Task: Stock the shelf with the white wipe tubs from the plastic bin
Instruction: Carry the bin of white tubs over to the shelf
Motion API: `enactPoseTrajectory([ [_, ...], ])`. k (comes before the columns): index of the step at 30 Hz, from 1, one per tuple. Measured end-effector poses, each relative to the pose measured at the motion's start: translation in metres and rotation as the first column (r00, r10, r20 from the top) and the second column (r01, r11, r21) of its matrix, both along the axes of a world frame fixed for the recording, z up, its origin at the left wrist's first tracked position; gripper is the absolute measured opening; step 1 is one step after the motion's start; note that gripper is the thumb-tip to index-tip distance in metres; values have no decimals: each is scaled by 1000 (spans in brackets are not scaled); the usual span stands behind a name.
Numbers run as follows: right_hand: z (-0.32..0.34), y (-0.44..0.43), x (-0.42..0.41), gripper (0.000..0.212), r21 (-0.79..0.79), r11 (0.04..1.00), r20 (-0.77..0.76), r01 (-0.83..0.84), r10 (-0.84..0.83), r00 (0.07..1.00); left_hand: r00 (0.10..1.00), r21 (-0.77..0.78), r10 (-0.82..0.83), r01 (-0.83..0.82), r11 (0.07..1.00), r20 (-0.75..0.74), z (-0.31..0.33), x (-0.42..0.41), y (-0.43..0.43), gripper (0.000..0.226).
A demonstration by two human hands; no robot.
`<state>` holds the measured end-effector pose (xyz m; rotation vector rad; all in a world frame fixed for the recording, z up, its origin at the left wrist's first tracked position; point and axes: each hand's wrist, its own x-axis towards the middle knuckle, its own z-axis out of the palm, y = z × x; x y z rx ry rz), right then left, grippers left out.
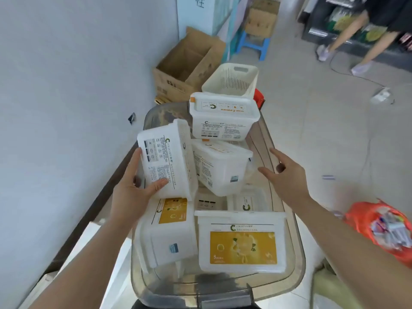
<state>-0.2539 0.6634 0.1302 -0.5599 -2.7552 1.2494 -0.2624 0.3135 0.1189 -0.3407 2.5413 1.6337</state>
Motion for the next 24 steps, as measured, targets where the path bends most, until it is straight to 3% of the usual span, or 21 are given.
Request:
enactPoseTrajectory([
  [11, 25, 217, -62, 58, 66, 973, -38, 222, -220, 975, 974, -14, -223, 222, 975, -39, 14, -130, 228, 90],
  [15, 24, 287, -104, 58, 72, 955, -43, 288, -285, 957, 960, 41, -277, 279, 960, -36, 13, -195, 304, 92],
  [24, 40, 434, -227, 60, 112, 916, -4, 385, -387, 922, 931, -47, -365, 366, 929, 23, 37, -348, 466, 91],
])
